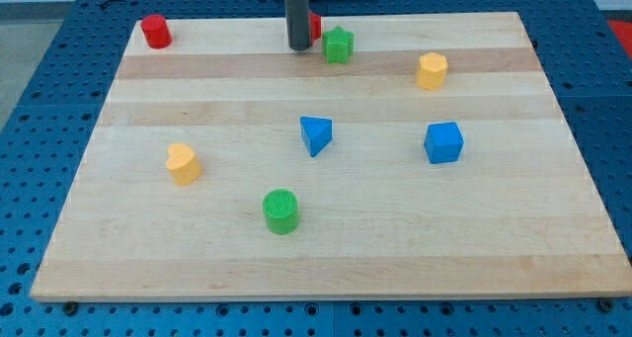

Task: Slide the blue triangle up and slightly right

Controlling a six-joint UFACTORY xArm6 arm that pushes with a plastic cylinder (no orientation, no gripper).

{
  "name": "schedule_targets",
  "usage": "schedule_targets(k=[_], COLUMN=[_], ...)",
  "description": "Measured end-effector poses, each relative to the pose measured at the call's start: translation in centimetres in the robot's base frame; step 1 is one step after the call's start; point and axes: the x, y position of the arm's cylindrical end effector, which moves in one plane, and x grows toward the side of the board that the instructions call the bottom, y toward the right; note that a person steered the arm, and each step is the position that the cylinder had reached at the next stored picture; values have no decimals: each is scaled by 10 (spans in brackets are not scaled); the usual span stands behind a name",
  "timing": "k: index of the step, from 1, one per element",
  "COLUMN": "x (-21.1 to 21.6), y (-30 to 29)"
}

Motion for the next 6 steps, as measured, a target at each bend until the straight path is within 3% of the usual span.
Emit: schedule_targets(k=[1,3,4,6], x=[0,74,81,148], y=[0,-35,-54,-56])
